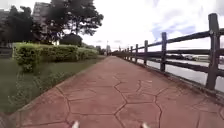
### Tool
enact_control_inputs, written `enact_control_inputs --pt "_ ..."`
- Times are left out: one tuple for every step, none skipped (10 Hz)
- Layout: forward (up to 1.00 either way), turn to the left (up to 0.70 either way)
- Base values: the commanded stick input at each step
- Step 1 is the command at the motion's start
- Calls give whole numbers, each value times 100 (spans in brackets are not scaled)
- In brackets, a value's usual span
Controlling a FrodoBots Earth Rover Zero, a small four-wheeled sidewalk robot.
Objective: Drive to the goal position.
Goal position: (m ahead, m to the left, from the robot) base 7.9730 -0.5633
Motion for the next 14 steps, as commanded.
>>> enact_control_inputs --pt "70 -11" --pt "70 0" --pt "70 0" --pt "70 0" --pt "70 0" --pt "70 0" --pt "70 0" --pt "70 0" --pt "70 0" --pt "70 0" --pt "70 0" --pt "70 0" --pt "70 0" --pt "70 0"
